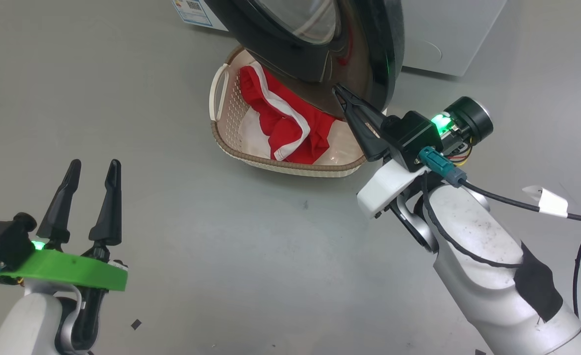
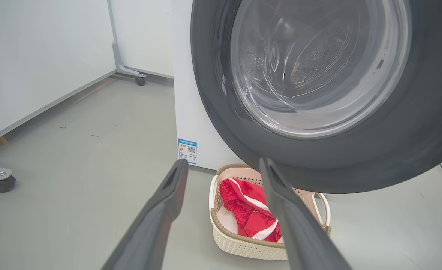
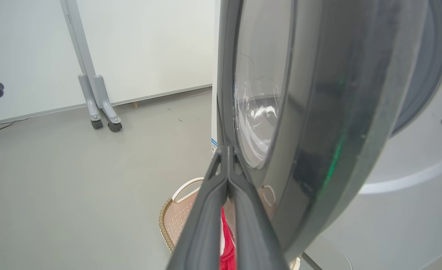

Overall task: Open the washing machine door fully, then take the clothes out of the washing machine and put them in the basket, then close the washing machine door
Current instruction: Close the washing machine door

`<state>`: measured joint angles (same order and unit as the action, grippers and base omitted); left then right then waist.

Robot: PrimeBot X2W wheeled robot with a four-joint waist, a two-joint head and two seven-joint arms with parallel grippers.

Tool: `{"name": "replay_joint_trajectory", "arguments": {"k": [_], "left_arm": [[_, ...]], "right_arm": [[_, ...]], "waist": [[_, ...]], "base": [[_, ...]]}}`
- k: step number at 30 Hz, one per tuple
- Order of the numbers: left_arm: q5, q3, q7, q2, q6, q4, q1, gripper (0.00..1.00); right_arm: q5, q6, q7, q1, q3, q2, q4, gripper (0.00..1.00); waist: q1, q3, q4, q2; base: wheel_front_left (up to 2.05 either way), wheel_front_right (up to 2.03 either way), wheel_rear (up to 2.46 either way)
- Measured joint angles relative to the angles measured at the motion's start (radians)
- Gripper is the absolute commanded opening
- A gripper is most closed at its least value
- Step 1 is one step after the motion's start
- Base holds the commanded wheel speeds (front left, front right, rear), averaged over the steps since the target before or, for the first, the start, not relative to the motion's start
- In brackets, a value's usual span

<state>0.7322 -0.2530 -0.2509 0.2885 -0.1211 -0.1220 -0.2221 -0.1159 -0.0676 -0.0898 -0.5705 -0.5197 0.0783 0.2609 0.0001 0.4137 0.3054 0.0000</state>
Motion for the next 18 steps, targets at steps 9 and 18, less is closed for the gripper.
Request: {"name": "replay_joint_trajectory", "arguments": {"k": [9, 18], "left_arm": [[0.023, -0.006, 0.000, 0.008, 0.000, 0.004, -0.023, 1.00], [0.043, -0.019, -0.001, 0.014, 0.000, 0.021, -0.052, 1.00]], "right_arm": [[-0.006, 0.019, -0.009, -0.086, 0.018, -0.002, 0.044, 0.00], [-0.004, 0.063, -0.022, -0.178, 0.060, -0.003, 0.064, 0.00]], "waist": [[0.0000, 0.044, 0.009, 0.0000], [0.0000, 0.097, 0.009, 0.0000]], "base": [[0.00, 0.00, 0.00], [0.00, 0.00, 0.00]]}}
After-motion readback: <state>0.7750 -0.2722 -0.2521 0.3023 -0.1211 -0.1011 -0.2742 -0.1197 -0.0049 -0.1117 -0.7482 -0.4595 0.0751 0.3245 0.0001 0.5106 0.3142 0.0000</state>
